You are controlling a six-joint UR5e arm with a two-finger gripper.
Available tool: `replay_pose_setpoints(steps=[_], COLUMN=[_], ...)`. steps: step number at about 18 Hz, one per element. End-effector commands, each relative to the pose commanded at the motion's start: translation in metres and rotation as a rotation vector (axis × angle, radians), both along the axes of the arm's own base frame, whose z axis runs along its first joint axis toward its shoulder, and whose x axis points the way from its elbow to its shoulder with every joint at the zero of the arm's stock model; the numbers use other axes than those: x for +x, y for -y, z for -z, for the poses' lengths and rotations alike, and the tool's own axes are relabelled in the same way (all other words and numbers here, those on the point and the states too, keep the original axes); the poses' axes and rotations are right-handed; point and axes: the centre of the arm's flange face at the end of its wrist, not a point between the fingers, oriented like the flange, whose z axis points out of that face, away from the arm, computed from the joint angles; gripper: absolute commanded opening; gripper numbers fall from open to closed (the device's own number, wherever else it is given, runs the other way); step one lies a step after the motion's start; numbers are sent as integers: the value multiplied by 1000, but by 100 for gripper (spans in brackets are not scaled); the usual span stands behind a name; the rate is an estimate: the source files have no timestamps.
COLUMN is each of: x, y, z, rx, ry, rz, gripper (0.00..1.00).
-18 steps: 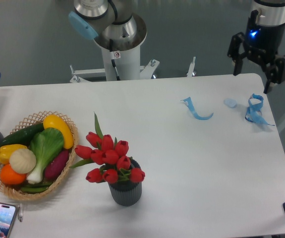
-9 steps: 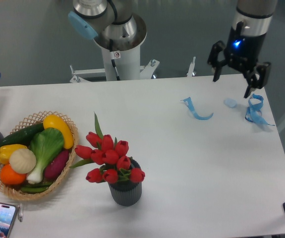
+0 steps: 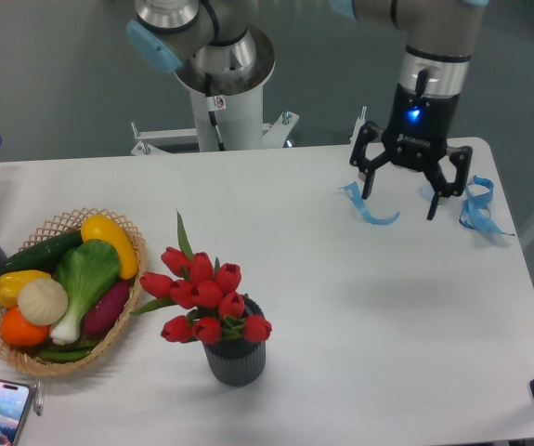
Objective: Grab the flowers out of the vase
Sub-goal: 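Move the open gripper from the ribbons toward the red tulip vase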
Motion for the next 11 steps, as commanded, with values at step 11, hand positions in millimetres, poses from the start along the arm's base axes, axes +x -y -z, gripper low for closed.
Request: replay_pose_setpoints(steps=[11], x=[33], y=[-66], z=[38], rx=[123], ry=[84], rz=[93], gripper=[100])
